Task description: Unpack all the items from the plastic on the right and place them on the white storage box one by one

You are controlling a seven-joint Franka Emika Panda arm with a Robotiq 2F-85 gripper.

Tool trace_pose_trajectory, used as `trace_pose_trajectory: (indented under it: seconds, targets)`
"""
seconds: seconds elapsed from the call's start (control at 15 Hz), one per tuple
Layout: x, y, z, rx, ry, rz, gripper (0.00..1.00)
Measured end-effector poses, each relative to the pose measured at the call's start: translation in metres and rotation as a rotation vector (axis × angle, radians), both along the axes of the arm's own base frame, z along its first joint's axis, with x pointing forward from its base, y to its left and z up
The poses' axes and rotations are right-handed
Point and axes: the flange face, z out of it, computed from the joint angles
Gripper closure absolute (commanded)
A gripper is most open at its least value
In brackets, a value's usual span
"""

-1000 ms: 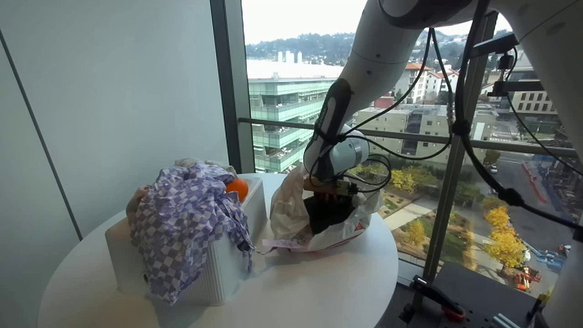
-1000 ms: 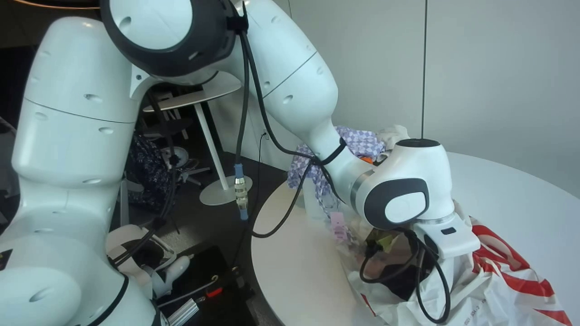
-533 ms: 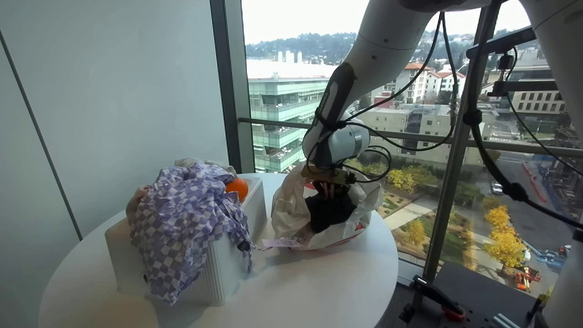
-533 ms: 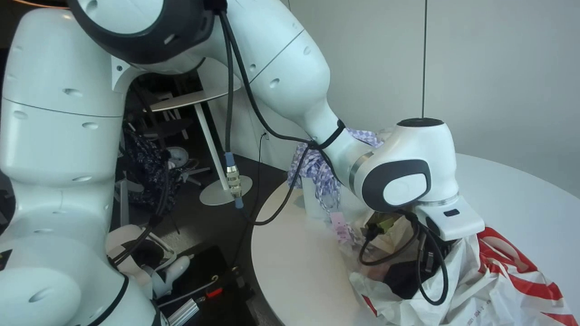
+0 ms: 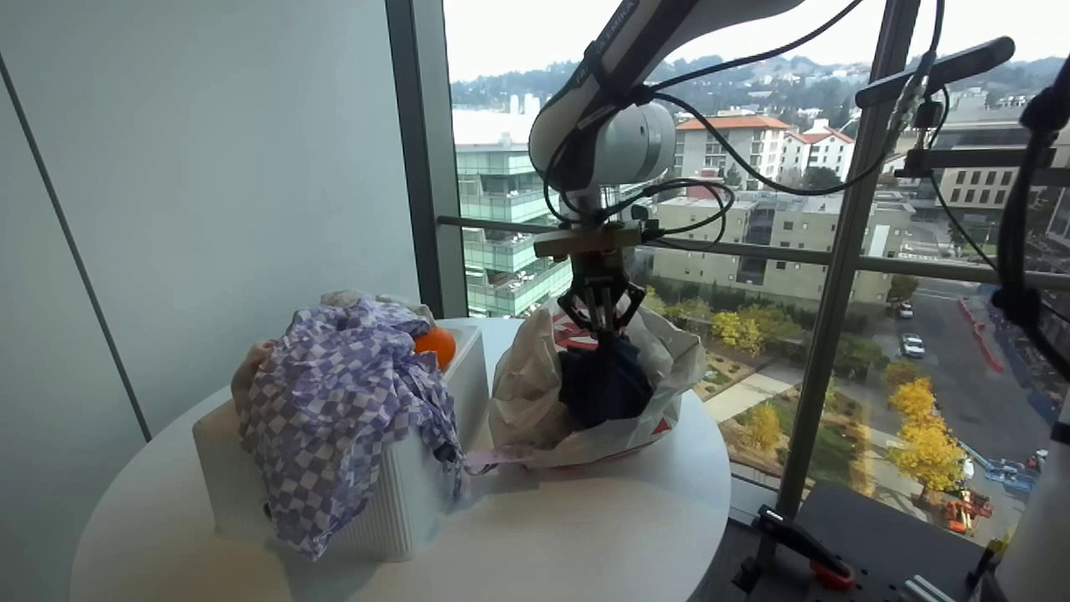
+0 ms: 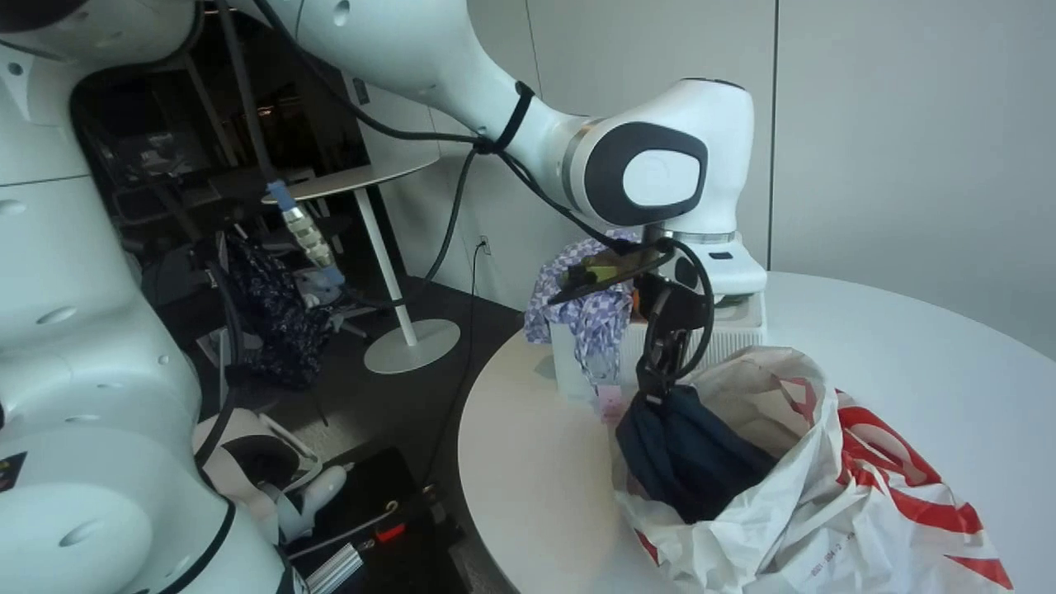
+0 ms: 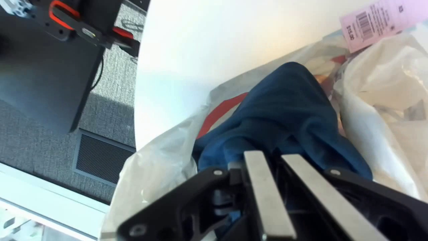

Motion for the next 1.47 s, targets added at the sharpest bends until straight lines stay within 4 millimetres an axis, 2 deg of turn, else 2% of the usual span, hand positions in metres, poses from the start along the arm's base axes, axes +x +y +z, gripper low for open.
trace_pose_trajectory:
  seconds: [0.27,0.4,0.8,1.07,1.27,1.47]
  targets:
    - [-0.038,0.077,0.05,0.06,0.207,0.143,0.9]
    - [-0.054,0.114,0.08,0.023,0.271,0.235,0.89]
    - [-0.098,0.22,0.195,-0.237,0.149,0.453,0.9]
    - [-0.126,0.282,0.274,-0.428,0.038,0.58,0.9]
    - [-0.135,0.322,0.328,-0.576,-0.082,0.657,0.9]
    - [-0.12,0.357,0.361,-0.729,-0.215,0.723,0.9]
